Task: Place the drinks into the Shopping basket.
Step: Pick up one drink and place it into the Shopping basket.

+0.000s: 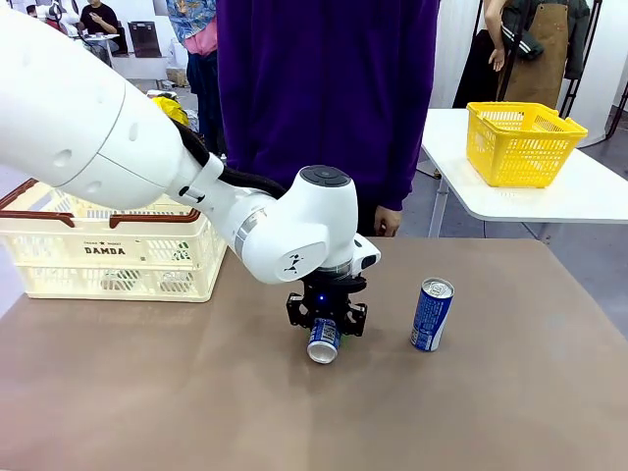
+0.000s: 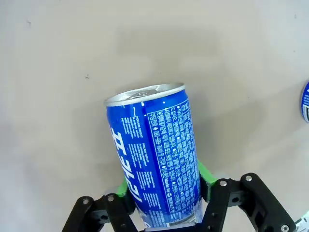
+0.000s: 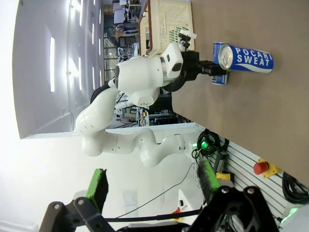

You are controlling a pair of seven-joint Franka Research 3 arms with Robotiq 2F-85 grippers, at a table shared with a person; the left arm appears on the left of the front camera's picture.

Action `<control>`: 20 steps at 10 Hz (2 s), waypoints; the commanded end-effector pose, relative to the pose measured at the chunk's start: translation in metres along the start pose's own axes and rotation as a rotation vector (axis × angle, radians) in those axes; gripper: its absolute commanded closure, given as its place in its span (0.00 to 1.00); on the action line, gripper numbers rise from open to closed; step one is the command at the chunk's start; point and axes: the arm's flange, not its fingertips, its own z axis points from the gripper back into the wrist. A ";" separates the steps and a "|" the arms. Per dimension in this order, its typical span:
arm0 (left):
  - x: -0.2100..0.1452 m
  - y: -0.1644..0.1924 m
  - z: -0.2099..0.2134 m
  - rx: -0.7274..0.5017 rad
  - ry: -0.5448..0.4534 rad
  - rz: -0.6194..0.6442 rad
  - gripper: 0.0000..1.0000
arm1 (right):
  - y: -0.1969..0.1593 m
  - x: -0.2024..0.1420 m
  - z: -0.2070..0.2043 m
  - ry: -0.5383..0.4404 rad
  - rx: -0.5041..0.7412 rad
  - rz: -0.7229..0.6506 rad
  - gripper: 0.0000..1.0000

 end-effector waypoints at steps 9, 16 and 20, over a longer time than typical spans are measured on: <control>-0.078 0.079 0.177 -0.124 -0.071 0.001 1.00 | 0.008 0.003 -0.001 -0.011 0.024 -0.013 0.00; -0.095 0.083 0.200 -0.108 -0.101 -0.001 1.00 | 0.008 0.003 -0.001 -0.011 0.024 -0.013 0.00; -0.098 0.031 0.206 -0.210 -0.043 -0.155 1.00 | 0.008 0.003 -0.001 -0.011 0.024 -0.013 0.00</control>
